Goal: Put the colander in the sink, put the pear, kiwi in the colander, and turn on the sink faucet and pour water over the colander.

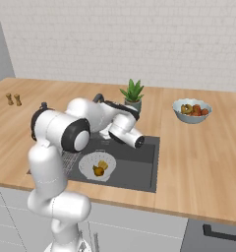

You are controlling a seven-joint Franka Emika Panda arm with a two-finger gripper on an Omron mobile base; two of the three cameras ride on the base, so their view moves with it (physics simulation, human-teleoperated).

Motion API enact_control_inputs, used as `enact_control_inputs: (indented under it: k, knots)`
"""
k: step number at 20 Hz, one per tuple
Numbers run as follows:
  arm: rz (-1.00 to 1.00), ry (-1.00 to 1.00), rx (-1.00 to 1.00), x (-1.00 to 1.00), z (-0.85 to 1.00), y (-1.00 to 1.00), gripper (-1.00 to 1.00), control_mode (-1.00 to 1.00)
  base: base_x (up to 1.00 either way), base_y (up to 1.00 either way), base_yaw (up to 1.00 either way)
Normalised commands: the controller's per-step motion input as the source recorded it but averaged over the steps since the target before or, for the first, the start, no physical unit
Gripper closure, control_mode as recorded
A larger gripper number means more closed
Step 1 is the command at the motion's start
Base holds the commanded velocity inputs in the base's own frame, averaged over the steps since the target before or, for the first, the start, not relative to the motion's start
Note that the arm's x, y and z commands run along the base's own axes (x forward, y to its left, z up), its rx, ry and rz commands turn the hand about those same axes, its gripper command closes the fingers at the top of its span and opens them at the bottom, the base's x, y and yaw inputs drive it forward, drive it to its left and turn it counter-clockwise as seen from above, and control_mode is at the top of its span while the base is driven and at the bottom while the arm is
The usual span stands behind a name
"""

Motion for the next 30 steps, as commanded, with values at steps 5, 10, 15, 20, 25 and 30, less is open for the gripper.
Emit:
enact_control_inputs:
  k: [5,10,15,20,25,30]
  knots:
    - [0.00,0.00,0.00,0.26,-0.09,0.00,-1.00,-1.00,0.00,0.00,0.00]
    - [0.00,0.00,0.00,0.29,-0.11,0.00,-1.00,-1.00,0.00,0.00,0.00]
    - [0.00,0.00,0.00,0.33,-0.14,0.00,-1.00,-1.00,0.00,0.00,0.00]
    - [0.00,0.00,0.00,0.31,-0.08,0.03,-1.00,-1.00,0.00,0.00,0.00]
    - [0.00,0.00,0.00,0.25,-0.04,0.09,-1.00,-1.00,0.00,0.00,0.00]
    - [0.00,0.00,0.00,0.27,-0.08,0.07,-1.00,-1.00,0.00,0.00,0.00]
